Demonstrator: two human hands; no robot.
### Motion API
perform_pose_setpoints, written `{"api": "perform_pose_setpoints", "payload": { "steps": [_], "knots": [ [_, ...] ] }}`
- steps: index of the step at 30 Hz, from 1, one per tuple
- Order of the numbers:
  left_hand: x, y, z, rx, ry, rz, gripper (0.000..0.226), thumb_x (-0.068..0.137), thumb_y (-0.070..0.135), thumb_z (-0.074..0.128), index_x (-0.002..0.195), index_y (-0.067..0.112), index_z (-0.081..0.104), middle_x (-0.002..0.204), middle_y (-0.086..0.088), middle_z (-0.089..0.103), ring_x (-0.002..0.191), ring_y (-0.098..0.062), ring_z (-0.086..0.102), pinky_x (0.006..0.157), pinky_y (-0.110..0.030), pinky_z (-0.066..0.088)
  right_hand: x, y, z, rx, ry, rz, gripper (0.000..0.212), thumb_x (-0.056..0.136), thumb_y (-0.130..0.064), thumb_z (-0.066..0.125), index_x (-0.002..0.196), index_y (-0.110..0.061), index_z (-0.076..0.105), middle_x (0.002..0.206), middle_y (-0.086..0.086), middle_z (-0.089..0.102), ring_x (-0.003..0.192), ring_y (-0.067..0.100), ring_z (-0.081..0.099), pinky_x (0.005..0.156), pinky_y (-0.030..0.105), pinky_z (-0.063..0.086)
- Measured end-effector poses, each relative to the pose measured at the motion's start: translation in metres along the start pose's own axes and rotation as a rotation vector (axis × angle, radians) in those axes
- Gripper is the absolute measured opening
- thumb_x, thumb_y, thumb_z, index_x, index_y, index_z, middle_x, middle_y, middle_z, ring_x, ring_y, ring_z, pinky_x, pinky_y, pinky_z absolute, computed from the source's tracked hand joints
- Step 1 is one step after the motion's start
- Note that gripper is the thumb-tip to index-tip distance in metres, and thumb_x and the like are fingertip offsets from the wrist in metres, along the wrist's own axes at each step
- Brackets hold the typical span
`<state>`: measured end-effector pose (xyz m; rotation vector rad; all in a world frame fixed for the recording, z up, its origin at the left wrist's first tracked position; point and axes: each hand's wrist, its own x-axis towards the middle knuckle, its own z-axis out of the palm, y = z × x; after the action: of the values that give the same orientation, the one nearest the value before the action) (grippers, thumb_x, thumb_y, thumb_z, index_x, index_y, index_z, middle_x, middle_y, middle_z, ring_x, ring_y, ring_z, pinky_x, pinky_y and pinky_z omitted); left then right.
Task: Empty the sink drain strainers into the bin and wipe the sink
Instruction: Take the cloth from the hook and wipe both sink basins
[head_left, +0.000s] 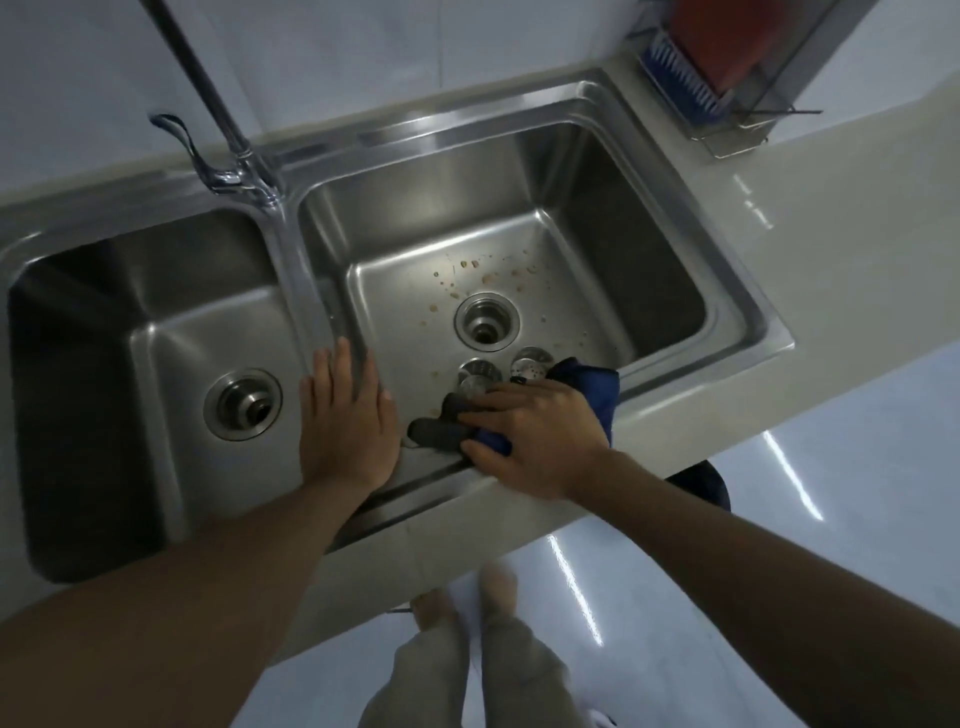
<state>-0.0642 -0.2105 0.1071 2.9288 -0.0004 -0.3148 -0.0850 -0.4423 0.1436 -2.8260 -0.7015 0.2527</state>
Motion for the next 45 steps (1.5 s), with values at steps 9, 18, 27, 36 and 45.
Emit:
{"api": "perform_pose_setpoints", "payload": {
  "steps": [9, 18, 27, 36, 45],
  "knots": [
    [0.001, 0.023, 0.002, 0.078, -0.069, 0.163, 0.067, 0.1, 0.055, 0.009, 0.159, 0.024, 0.018, 0.169, -0.004, 0.004, 0.155, -0.021, -0.01, 0.124, -0.043, -0.012, -0.019, 0.074, -0.011, -0.224, 0.177, 0.484, 0.045, 0.092, -0.06, 0.039, 0.081, -0.031, 0.071, 0.091, -0.009, 0.071, 0.081, 0.015, 0.063, 0.082, 0.031, 0.045],
    [0.01, 0.136, 0.019, -0.194, -0.329, 0.32, 0.069, 0.102, 0.056, 0.019, 0.16, 0.027, -0.001, 0.168, 0.004, -0.007, 0.154, -0.015, -0.011, 0.126, -0.043, -0.006, -0.059, 0.146, -0.027, -0.173, 0.29, 0.458, 0.035, 0.095, -0.048, 0.056, 0.117, -0.026, 0.073, 0.128, -0.003, 0.067, 0.123, 0.025, 0.056, 0.099, 0.041, 0.045],
    [0.026, 0.158, 0.032, -0.18, -0.389, 0.256, 0.08, 0.091, 0.074, 0.011, 0.158, 0.035, -0.008, 0.166, 0.014, -0.016, 0.15, -0.006, -0.021, 0.124, -0.041, -0.011, -0.042, 0.245, -0.048, -0.316, 0.114, 0.495, 0.038, 0.102, -0.041, 0.044, 0.139, -0.034, 0.053, 0.161, -0.002, 0.03, 0.148, 0.033, 0.023, 0.12, 0.051, 0.019],
    [0.033, 0.155, 0.036, -0.209, -0.437, 0.274, 0.076, 0.091, 0.078, 0.01, 0.156, 0.043, -0.01, 0.162, 0.026, -0.02, 0.146, 0.005, -0.025, 0.125, -0.04, -0.007, 0.02, 0.261, -0.048, -0.409, -0.027, 0.41, 0.065, 0.101, -0.046, 0.038, 0.158, -0.025, 0.017, 0.167, 0.006, 0.003, 0.151, 0.038, -0.003, 0.121, 0.057, 0.001],
    [0.042, 0.158, 0.043, -0.253, -0.353, 0.263, 0.082, 0.088, 0.082, 0.013, 0.158, 0.041, -0.005, 0.164, 0.023, -0.015, 0.148, 0.005, -0.022, 0.126, -0.038, -0.004, 0.066, 0.278, -0.068, -0.419, -0.052, 0.361, 0.067, 0.101, -0.044, 0.038, 0.159, -0.026, 0.011, 0.167, 0.003, 0.002, 0.152, 0.032, -0.003, 0.121, 0.056, 0.005]
  ]
}}
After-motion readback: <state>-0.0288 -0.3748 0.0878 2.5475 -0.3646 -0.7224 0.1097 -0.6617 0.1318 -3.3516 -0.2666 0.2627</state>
